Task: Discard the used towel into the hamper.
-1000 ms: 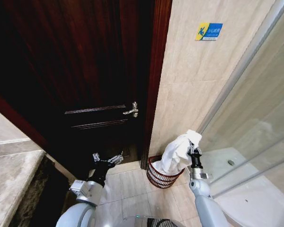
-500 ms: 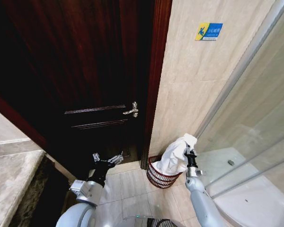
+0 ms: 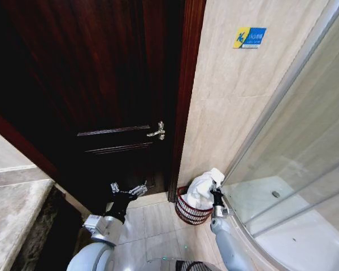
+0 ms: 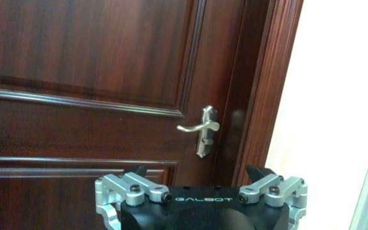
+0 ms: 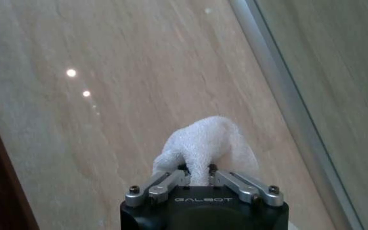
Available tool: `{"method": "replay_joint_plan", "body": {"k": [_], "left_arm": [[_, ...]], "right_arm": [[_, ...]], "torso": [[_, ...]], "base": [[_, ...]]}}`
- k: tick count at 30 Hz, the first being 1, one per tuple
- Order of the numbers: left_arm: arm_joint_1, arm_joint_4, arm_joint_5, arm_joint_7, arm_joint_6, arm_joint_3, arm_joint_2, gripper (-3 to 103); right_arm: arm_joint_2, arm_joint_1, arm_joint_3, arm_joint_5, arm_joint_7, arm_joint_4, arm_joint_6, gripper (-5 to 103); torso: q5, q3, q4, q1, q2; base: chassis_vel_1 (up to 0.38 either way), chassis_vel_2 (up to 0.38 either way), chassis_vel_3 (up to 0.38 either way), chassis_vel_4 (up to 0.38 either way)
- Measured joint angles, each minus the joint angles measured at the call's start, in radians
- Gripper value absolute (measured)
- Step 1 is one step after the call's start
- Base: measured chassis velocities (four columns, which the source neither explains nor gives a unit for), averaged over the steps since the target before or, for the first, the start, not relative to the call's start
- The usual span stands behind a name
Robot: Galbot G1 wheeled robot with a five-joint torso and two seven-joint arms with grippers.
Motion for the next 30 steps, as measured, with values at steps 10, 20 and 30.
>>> {"method": "replay_joint_plan", "body": {"k": [10, 20, 30], "left_arm": [[0.0, 0.0, 0.0, 0.0, 0.0, 0.0, 0.0, 100], [0.0, 0.0, 0.0, 0.0, 0.0, 0.0, 0.0, 100], [0.0, 0.0, 0.0, 0.0, 0.0, 0.0, 0.0, 100]], "right_arm": [[0.0, -0.001, 0.0, 0.008, -0.002, -0.043, -0.14, 9], [-0.032, 0.005, 0.029, -0.063, -0.011, -0.077, -0.282, 9], [-0.06, 0.066, 0.089, -0.259, -0.045, -0.197, -0.467, 9]], "torso": [[0.0001, 0.0, 0.0, 0.0, 0.0], [0.0001, 0.0, 0.0, 0.0, 0.0], [0.0003, 0.0, 0.0, 0.0, 0.0]], "base": [[0.0, 0.0, 0.0, 0.0], [0.0, 0.0, 0.0, 0.0], [0.0, 0.0, 0.0, 0.0]]}}
